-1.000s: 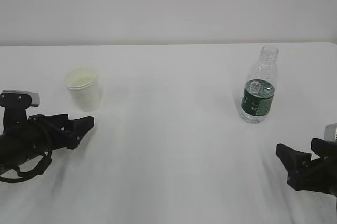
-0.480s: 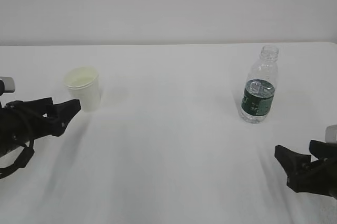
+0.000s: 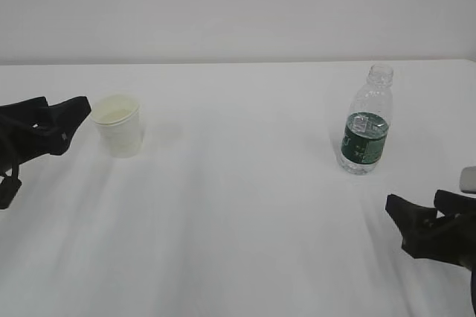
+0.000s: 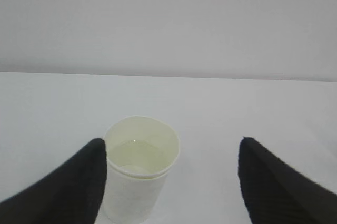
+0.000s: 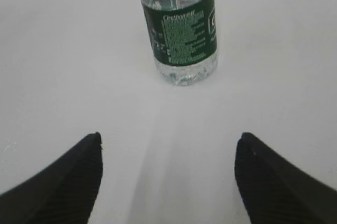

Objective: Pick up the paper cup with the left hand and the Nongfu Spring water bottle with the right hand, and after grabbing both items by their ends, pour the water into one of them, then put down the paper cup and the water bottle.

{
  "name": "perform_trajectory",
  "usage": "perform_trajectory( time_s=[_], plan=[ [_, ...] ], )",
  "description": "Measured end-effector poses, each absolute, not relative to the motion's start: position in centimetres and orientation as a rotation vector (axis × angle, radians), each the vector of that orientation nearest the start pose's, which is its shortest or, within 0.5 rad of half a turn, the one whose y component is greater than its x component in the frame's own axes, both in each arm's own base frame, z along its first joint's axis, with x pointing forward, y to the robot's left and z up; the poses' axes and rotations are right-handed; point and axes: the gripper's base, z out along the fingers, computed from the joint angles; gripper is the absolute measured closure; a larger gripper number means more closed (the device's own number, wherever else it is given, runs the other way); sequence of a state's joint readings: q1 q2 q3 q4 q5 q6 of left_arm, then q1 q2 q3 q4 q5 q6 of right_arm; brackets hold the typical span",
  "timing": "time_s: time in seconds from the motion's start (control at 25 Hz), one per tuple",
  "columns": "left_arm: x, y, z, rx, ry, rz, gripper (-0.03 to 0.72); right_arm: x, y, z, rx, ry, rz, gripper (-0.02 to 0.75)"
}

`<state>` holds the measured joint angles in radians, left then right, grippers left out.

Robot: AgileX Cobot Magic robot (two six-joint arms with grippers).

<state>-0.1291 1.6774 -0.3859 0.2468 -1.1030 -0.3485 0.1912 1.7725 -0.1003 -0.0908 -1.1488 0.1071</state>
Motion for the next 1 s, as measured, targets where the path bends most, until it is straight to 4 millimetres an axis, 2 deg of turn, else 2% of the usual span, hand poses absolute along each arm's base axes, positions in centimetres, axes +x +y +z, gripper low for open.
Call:
perform_trajectory(
  time_s=[0.44, 0.8, 1.0],
  plan=[
    [25.6, -5.2, 17.7, 0.085, 1.722, -0.43, 0.13, 22.6, 5.0, 11.7, -0.16, 1.889, 0.25, 0.15],
    [25.3, -5.1, 18.6, 0.079, 1.702, -0.422, 0.13, 25.3, 5.5, 12.0, -0.162, 1.944, 0.237, 0.15],
    [25.1, -4.6, 19.6, 0.014, 1.677, -0.402, 0.131, 26.9, 5.8, 12.6, -0.152, 1.989, 0.232, 0.15]
  ],
)
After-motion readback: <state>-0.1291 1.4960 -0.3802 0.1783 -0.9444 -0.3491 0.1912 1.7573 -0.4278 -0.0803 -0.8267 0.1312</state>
